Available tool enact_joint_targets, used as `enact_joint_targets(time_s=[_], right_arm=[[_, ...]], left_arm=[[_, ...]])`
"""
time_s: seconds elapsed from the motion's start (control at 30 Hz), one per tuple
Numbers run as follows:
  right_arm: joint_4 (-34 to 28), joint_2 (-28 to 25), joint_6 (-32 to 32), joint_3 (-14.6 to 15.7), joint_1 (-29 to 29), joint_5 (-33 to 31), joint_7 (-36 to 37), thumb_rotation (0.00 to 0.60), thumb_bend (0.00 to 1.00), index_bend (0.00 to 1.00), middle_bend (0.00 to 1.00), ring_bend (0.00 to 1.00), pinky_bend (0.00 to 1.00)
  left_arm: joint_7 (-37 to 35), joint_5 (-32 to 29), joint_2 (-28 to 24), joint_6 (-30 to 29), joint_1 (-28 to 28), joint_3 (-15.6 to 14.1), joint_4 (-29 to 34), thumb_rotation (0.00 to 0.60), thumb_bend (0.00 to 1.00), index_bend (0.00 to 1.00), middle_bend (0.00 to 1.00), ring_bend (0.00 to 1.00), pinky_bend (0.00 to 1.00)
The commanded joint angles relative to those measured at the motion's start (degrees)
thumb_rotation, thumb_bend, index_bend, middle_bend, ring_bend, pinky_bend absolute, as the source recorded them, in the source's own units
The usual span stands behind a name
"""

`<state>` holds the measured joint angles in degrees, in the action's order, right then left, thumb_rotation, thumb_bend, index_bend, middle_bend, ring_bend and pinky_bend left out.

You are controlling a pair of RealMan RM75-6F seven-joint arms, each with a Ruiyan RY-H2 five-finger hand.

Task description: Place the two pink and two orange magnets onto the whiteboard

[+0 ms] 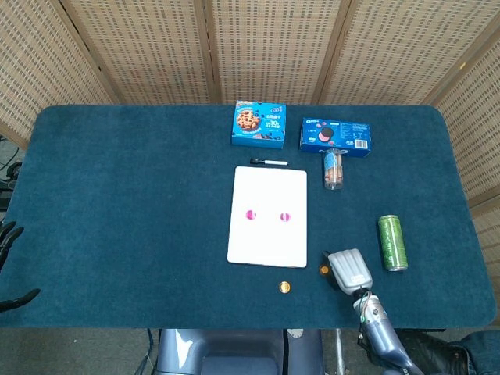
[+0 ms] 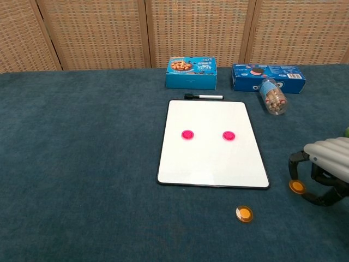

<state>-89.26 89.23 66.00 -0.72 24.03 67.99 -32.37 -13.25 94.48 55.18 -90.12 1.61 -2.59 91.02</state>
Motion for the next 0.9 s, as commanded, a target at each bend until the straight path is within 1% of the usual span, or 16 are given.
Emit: enact_joint_targets(time_s=[0.03,0.3,0.37,0.47,0.53,0.57,0.6,0.67,0.77,0.9], right_arm=[[-1.9,-0.5,0.0,-1.3,0.9,-0.2,-1.2,0.600,0.39,0.54,0.97,0.97,1.00],[-7.8,0.4,-1.0,-6.0,5.2,-3.8,-8.9,0.600,0.40,0.54,0.97,0.97,1.00],[-8.8,2.1,-1.6,-8.2,7.5,-5.7,-12.2,0.600,0.40,0.54,0.97,0.97,1.00],[-8.6,5.6,-2.2,-11.4,11.0,-9.7,-17.0,0.600,0.40,0.54,0.97,0.97,1.00],[-7.1,9.1,-2.0,-13.8,14.3,-13.3,-21.6,0.600,0.40,0.54,0.97,0.97,1.00],[-4.3,12.9,-2.9,-16.4,18.2,-16.2,-25.3,0.600,0.40,0.54,0.97,0.97,1.00],[-2.6,15.0,-2.7,-17.6,19.9,-18.6,-27.2,0.600,0.40,0.54,0.97,0.97,1.00],[0.0,17.9,-2.1,-19.1,22.8,-22.1,-30.2,0.600,0.40,0.54,0.97,0.97,1.00],[3.2,20.7,-1.9,-19.9,25.6,-25.2,-32.0,0.600,0.40,0.54,0.97,0.97,1.00],[7.0,23.3,-1.9,-19.6,28.2,-27.7,-33.4,0.600,0.40,0.54,0.97,0.97,1.00]], left_arm=[[0.0,0.0,0.0,0.0,0.0,0.0,0.0,0.600,0.00,0.00,0.00,0.00,0.00],[-0.2,-0.2,-0.1,-0.1,0.0,0.1,0.0,0.600,0.00,0.00,0.00,0.00,0.00],[-0.3,-0.4,-0.1,0.0,0.0,0.2,0.0,0.600,0.00,0.00,0.00,0.00,0.00],[-0.8,-0.8,-0.2,0.1,0.1,0.4,0.0,0.600,0.00,0.00,0.00,0.00,0.00],[-0.9,-1.1,-0.3,0.2,0.1,0.5,-0.1,0.600,0.00,0.00,0.00,0.00,0.00],[-1.0,-1.1,-0.3,0.6,0.3,0.5,-0.1,0.600,0.00,0.00,0.00,0.00,0.00],[-1.1,-1.1,-0.3,0.7,0.4,0.5,-0.1,0.600,0.00,0.00,0.00,0.00,0.00],[-1.4,-1.1,-0.4,0.9,0.4,0.5,-0.1,0.600,0.00,0.00,0.00,0.00,0.00],[-1.8,-1.4,-0.5,1.8,0.8,0.4,-0.2,0.600,0.00,0.00,0.00,0.00,0.00],[-2.6,-2.0,-0.8,2.7,1.2,0.6,-0.3,0.600,0.00,0.00,0.00,0.00,0.00]])
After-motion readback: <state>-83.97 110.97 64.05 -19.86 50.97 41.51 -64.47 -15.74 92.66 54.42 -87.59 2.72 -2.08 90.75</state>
